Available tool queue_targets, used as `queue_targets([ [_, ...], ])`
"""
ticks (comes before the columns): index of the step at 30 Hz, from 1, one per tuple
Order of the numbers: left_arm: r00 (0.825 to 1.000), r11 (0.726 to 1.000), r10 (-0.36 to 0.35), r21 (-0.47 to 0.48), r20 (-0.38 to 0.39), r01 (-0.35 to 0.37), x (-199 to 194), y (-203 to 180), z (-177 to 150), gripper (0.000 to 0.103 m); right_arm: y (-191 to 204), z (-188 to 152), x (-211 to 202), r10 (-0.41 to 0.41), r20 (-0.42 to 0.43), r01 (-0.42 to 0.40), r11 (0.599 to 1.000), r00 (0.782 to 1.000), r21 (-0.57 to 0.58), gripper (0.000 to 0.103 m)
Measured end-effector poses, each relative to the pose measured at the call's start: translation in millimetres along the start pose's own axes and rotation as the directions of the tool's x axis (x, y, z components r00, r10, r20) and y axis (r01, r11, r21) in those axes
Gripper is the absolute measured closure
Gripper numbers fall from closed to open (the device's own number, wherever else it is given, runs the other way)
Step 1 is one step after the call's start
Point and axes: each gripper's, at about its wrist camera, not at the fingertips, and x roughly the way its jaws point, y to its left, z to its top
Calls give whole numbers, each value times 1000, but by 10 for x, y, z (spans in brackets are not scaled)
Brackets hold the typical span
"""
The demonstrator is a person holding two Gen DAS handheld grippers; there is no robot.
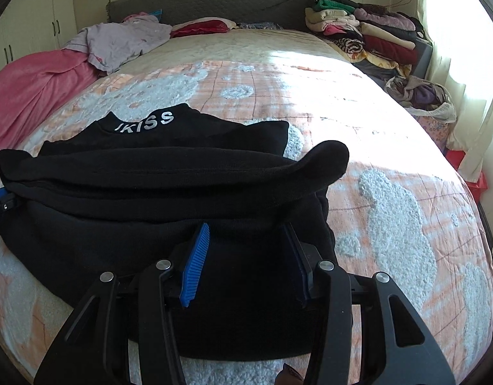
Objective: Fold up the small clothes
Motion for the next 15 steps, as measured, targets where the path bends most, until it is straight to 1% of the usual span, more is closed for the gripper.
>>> queue_targets([
  [3, 1000, 1000, 9, -24, 12, -9, 82, 39, 79, 65, 23, 108, 104, -3, 1, 3, 1000, 1000, -15, 58],
  [5, 1000, 998, 12, -55, 23, -11, 147, 87, 131, 65, 15, 200, 176, 4, -7, -4, 1000, 1000, 0, 58],
  [8, 999, 996, 27, -85, 43, -23, 243, 154, 203, 60, 12, 350, 262, -4, -3, 4, 1000, 1000, 13, 58],
  [9, 998, 995, 26, -96, 54, -21, 272, 185, 236, 60, 3, 404, 279, -3, 3, 3, 1000, 1000, 17, 58],
  [11, 997, 993, 35, -117, 68, -27, 301, 260, 297, 60, -43, 502, 308, 27, 11, -27, 998, 1000, 54, 58],
  [12, 997, 990, 33, -136, 75, -23, 302, 313, 326, 60, -84, 549, 321, 28, 12, -28, 997, 1000, 77, 59],
  [14, 995, 984, 31, -177, 99, -13, 271, 430, 374, 60, -161, 630, 319, 6, 21, -8, 995, 1000, 102, 59],
  [15, 994, 982, 36, -189, 107, -15, 247, 473, 387, 60, -188, 663, 307, -17, 28, 14, 994, 999, 105, 59],
])
